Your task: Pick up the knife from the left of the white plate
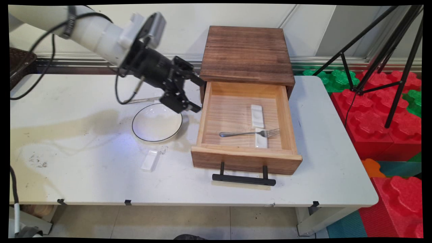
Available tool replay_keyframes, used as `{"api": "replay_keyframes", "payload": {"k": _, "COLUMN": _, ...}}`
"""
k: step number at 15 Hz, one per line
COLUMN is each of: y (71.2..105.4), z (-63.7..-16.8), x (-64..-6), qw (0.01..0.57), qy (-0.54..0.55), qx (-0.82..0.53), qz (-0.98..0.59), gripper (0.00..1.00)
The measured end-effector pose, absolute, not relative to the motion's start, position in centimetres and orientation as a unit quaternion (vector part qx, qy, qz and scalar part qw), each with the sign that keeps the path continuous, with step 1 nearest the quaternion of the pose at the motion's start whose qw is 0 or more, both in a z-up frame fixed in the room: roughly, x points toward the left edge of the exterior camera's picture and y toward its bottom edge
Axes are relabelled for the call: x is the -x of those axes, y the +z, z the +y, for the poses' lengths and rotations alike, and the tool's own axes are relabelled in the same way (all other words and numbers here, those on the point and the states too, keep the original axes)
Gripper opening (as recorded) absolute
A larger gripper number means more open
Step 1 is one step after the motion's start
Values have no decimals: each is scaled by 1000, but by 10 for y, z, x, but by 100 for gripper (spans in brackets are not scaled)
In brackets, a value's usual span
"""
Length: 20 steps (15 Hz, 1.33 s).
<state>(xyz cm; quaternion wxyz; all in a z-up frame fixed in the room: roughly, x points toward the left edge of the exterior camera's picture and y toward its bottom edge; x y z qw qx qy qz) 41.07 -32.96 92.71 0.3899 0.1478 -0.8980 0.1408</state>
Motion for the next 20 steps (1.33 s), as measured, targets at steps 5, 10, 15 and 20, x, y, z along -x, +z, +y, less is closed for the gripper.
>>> {"api": "replay_keyframes", "payload": {"k": 5, "y": 937, "z": -314, "x": -443, "qw": 389, "qy": 136, "qx": -145, "qz": -900, "gripper": 100}}
{"api": "replay_keyframes", "payload": {"k": 10, "y": 941, "z": -303, "x": -465, "qw": 388, "qy": 132, "qx": -146, "qz": -901, "gripper": 100}}
{"api": "replay_keyframes", "payload": {"k": 15, "y": 944, "z": -301, "x": -485, "qw": 379, "qy": 138, "qx": -153, "qz": -902, "gripper": 100}}
{"api": "replay_keyframes", "payload": {"k": 20, "y": 937, "z": -311, "x": -526, "qw": 342, "qy": 157, "qx": -178, "qz": -909, "gripper": 100}}
